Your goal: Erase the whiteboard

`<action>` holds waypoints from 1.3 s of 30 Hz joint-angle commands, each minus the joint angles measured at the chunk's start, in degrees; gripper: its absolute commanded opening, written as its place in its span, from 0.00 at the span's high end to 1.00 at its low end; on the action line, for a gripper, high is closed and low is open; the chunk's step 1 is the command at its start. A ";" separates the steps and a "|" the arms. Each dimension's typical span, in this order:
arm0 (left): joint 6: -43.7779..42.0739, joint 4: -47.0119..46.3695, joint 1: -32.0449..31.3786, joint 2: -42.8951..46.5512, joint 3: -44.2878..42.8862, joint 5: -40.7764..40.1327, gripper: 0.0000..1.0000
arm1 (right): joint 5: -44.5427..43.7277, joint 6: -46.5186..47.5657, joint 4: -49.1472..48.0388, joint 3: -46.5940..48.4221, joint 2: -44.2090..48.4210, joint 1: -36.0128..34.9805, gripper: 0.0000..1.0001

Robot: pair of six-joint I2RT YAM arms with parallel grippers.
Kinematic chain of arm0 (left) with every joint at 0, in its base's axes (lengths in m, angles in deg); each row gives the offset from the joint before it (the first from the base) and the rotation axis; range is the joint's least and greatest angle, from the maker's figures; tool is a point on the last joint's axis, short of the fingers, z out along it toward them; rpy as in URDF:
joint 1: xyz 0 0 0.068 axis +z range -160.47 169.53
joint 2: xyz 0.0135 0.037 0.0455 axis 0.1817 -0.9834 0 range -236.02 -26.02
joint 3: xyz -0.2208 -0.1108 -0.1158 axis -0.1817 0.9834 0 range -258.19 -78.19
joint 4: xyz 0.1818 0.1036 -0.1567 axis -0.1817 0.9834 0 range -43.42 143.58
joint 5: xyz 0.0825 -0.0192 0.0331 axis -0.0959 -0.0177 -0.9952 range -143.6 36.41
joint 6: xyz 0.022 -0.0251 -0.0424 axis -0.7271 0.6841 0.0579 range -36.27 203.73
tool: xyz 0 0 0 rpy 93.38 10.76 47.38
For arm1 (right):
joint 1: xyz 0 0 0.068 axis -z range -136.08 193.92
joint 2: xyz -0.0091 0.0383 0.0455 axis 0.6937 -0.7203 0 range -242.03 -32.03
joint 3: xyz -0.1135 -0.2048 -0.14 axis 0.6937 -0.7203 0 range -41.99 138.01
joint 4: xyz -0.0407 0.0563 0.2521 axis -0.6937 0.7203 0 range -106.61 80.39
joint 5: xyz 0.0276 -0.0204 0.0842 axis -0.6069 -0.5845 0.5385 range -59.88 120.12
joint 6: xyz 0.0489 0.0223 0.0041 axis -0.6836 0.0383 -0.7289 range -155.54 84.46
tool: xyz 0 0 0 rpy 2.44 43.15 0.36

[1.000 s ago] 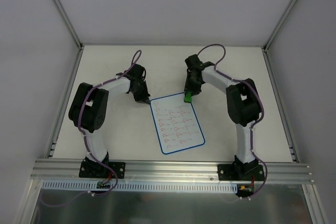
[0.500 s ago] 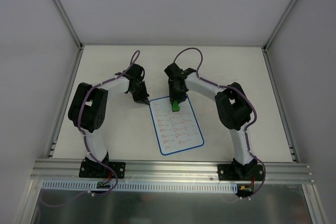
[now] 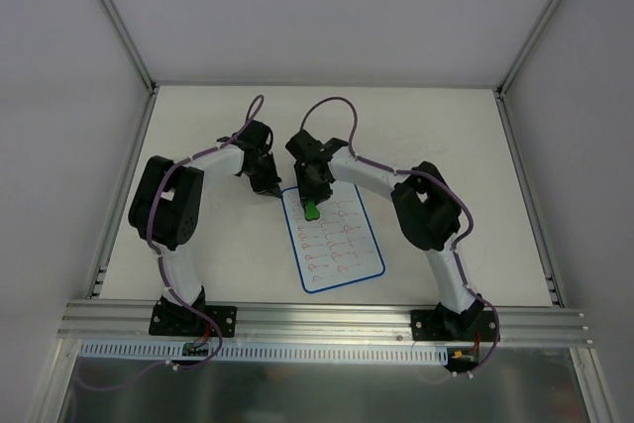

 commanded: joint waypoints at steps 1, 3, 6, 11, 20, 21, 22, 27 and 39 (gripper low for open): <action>-0.38 3.53 0.52 -1.11 1.89 -1.99 1.00 | -2.13 -0.98 2.45 -6.25 0.86 3.58 1.00; -0.55 3.53 1.31 -0.76 2.33 -1.99 1.00 | -3.36 -1.15 2.54 -9.87 4.01 6.14 1.00; -0.73 3.62 2.01 -0.41 2.86 -1.99 1.00 | -3.72 -0.98 0.97 -17.60 7.45 11.76 1.00; -0.56 3.53 2.46 -0.14 2.86 -1.73 1.00 | -3.28 -0.46 -2.29 -25.44 12.91 17.66 1.00; 0.06 3.45 2.45 0.12 1.81 -0.32 1.00 | -3.54 1.13 -2.64 -20.00 13.87 10.83 1.00; 0.15 3.45 2.46 0.21 1.81 -0.32 1.00 | -3.46 1.04 -2.56 -19.38 14.14 9.77 1.00; 0.15 3.45 2.37 0.21 1.72 -0.15 1.00 | -3.63 0.69 -2.64 -17.99 14.14 7.76 1.00; 0.59 3.45 2.37 -0.05 1.81 0.29 1.00 | -3.11 -0.10 -2.56 -12.62 11.69 2.64 1.00; 0.76 3.18 2.37 -0.32 1.89 0.12 1.00 | -1.61 -2.12 -2.56 -3.03 -0.36 -3.60 1.00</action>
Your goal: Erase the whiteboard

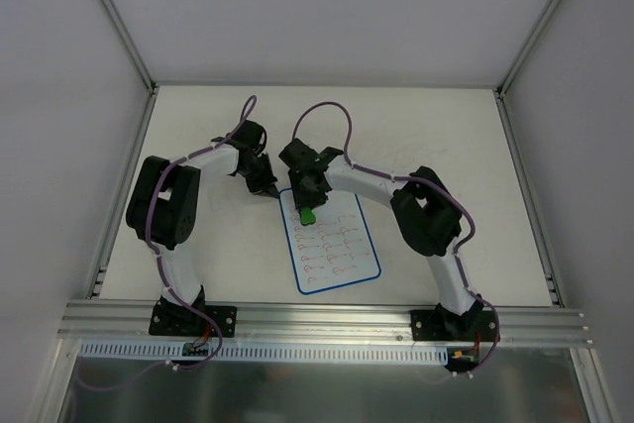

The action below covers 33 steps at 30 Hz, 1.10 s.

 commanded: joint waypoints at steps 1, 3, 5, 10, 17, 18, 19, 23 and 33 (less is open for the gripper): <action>0.39 3.16 0.16 -0.62 0.98 -2.46 1.00 | -0.36 -1.79 1.18 -0.69 -2.70 -0.28 1.00; 0.04 3.16 0.16 -0.71 0.98 -2.72 1.00 | -0.46 -2.23 1.36 -2.80 -2.09 0.68 1.00; -0.22 3.16 0.25 -0.80 1.06 -2.64 1.00 | -0.45 -2.94 2.85 -6.30 -1.21 2.26 1.00; -0.40 3.25 1.04 -0.80 1.06 -2.72 1.00 | -4.67 -2.59 4.26 -17.03 7.65 6.22 1.00; -1.02 3.16 1.30 -0.62 1.59 -3.34 1.00 | -3.44 -1.62 3.21 -34.35 17.85 16.41 1.00; -0.93 3.16 1.30 -0.80 1.59 -2.99 1.00 | -3.18 -1.62 2.42 -35.58 18.39 16.85 1.00; -0.84 3.16 1.30 -0.89 1.59 -2.81 1.00 | -1.87 -1.53 0.76 -36.81 18.74 17.12 1.00; -0.93 3.25 1.21 -0.45 1.50 -2.11 1.00 | -1.06 -1.10 -0.66 -34.20 19.80 15.73 1.00; -0.93 3.25 1.22 0.26 0.98 -1.32 1.00 | -4.76 1.46 -0.84 -12.16 12.26 8.07 1.00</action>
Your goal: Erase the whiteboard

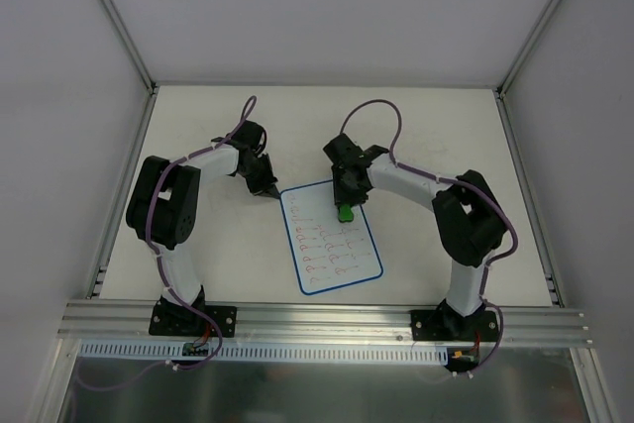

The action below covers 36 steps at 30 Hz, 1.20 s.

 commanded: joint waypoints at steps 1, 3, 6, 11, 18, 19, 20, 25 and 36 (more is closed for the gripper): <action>-1.01 3.23 0.78 0.17 0.67 -2.24 1.00 | -1.09 1.06 0.95 9.07 -5.04 -1.85 1.00; -1.19 3.14 0.86 0.17 0.67 -2.32 1.00 | 0.23 0.80 1.04 14.06 -10.23 -3.17 1.00; -1.28 3.14 0.78 0.17 0.67 -2.59 1.00 | 0.32 0.80 1.04 17.95 -15.33 -4.93 1.00; -1.19 3.05 0.87 -0.01 0.84 -2.68 1.00 | -1.60 0.27 1.65 20.16 -18.50 -3.88 1.00; -1.46 3.05 0.87 0.26 1.02 -3.11 1.00 | -5.56 -3.41 3.85 8.60 -13.42 4.46 1.00; -1.45 3.05 0.95 0.34 1.11 -3.20 1.00 | -6.09 -3.59 3.94 6.82 -11.32 5.52 1.00; -1.54 3.14 0.95 0.34 1.20 -3.20 1.00 | -6.96 -3.68 4.03 5.15 -10.51 7.79 1.00; -1.54 3.14 1.04 0.43 1.02 -3.12 1.00 | -5.21 -1.94 3.59 -0.67 -7.17 12.38 1.00; -1.19 3.14 1.04 3.58 -0.82 -1.27 1.00 | -1.61 4.84 2.27 0.57 4.69 7.47 1.00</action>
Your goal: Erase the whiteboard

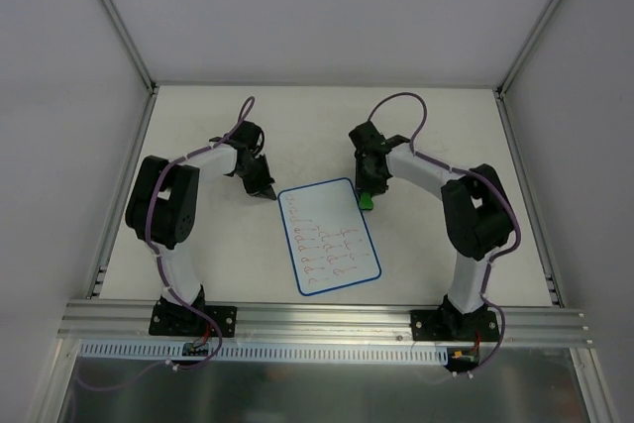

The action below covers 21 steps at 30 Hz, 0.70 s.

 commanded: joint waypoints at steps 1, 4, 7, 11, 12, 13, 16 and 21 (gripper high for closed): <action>-0.21 1.94 0.23 4.42 -0.76 -0.07 0.93 | -0.36 2.61 2.75 -1.21 8.49 -2.42 1.00; 0.23 1.94 -0.47 7.23 0.64 0.28 0.69 | -0.10 3.14 2.75 -3.49 11.05 -4.53 1.00; 0.93 1.94 -1.61 10.31 2.84 -0.41 0.59 | -0.80 2.88 2.66 -6.21 12.46 -6.72 1.00; 2.34 1.94 -5.20 12.34 7.49 -1.91 0.56 | -0.37 2.18 1.70 -9.12 13.78 -8.74 1.00; 3.04 1.85 -5.83 12.52 8.20 -2.70 0.56 | -0.28 1.91 1.52 -9.73 14.22 -8.84 1.00; 3.39 1.85 -6.53 12.52 8.81 -3.05 0.57 | -0.19 1.74 0.91 -10.26 14.48 -8.92 1.00; 4.27 1.76 -8.90 12.17 10.05 -4.19 0.62 | 0.08 1.21 0.21 -12.02 15.63 -9.80 1.00; 5.15 1.32 -10.75 11.38 11.02 -5.60 0.68 | -0.28 1.03 -0.06 -13.43 16.51 -12.17 1.00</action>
